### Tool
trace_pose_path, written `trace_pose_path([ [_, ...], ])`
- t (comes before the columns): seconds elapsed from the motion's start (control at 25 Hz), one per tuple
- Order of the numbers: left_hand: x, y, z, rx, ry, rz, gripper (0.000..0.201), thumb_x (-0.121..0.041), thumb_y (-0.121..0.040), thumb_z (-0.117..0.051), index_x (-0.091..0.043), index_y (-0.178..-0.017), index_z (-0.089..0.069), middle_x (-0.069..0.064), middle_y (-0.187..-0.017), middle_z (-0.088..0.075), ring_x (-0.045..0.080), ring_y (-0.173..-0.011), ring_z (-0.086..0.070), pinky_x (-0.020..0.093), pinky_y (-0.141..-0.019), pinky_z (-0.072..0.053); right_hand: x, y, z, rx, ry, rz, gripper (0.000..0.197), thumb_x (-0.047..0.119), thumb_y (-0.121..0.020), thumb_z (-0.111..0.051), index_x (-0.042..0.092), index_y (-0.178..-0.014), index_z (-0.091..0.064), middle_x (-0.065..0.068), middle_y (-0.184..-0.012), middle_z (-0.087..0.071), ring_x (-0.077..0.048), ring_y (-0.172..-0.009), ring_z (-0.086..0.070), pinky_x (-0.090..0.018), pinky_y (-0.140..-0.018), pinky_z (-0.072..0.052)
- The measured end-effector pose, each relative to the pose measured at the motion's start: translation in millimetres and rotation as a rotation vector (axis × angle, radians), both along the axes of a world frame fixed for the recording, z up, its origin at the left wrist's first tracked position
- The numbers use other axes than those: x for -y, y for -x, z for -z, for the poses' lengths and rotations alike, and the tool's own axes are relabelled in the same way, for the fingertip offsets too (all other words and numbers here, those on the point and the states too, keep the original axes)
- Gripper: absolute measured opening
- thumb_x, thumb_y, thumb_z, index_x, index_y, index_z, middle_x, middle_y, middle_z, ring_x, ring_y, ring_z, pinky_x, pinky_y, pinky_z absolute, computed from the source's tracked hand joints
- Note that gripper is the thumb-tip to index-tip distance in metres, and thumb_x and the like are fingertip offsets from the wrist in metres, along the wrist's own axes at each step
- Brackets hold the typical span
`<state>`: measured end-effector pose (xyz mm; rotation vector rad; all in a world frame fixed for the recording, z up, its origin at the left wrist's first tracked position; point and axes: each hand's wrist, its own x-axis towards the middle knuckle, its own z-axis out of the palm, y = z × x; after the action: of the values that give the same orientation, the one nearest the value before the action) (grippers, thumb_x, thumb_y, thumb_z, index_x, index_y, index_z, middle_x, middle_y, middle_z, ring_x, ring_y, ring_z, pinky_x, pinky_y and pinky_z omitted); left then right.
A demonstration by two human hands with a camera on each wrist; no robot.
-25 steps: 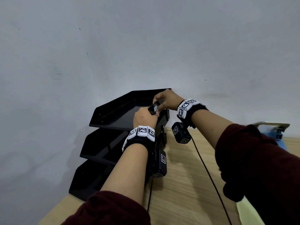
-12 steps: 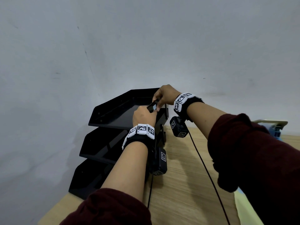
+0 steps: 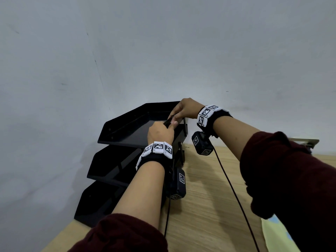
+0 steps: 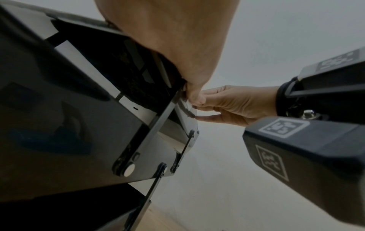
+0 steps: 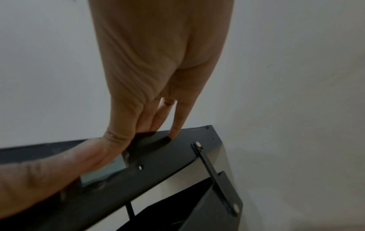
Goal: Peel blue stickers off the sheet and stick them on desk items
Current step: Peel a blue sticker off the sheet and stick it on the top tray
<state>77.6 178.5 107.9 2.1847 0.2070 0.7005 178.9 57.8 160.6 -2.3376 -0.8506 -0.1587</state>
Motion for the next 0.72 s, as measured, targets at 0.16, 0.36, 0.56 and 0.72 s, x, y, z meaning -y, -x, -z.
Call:
trace_pose_path([
  [0.16,0,0,0,0.017,-0.039,-0.008,0.045,-0.047,-0.091,-0.053,-0.009,-0.095,-0.075,0.016,-0.089,-0.074,0.034,-0.086,-0.068,0.028,-0.064,-0.041,0,-3,5,-0.031,-0.093,-0.03,0.024,0.017,-0.074,-0.075,0.016,-0.098,-0.078,-0.004,-0.096,-0.076,0.001,-0.085,-0.062,0.006,-0.066,-0.039],
  [0.36,1,2,-2,0.015,-0.051,-0.014,0.041,-0.042,-0.092,-0.05,-0.009,-0.093,-0.074,0.016,-0.089,-0.073,0.034,-0.085,-0.066,0.028,-0.063,-0.04,3,-8,9,-0.063,-0.136,-0.083,0.025,0.015,-0.077,-0.073,0.014,-0.102,-0.076,0.019,-0.076,-0.073,0.023,-0.072,-0.058,0.01,-0.064,-0.034],
  [0.56,1,5,-2,-0.011,-0.042,0.012,0.032,-0.036,-0.085,-0.054,-0.009,-0.074,-0.069,0.006,-0.061,-0.059,0.033,-0.077,-0.065,0.027,-0.06,-0.038,7,-8,9,-0.05,-0.091,-0.117,0.035,-0.001,-0.079,-0.067,0.014,-0.11,-0.073,-0.002,-0.103,-0.074,0.01,-0.086,-0.062,0.003,-0.079,-0.039],
  [0.72,1,4,0,0.003,-0.055,0.021,0.035,-0.045,-0.081,-0.061,-0.012,-0.085,-0.074,0.011,-0.079,-0.073,0.032,-0.08,-0.068,0.026,-0.064,-0.044,11,-4,7,-0.116,-0.057,-0.166,0.039,0.006,-0.072,-0.077,0.021,-0.108,-0.074,0.0,-0.1,-0.074,-0.001,-0.092,-0.065,-0.001,-0.081,-0.046],
])
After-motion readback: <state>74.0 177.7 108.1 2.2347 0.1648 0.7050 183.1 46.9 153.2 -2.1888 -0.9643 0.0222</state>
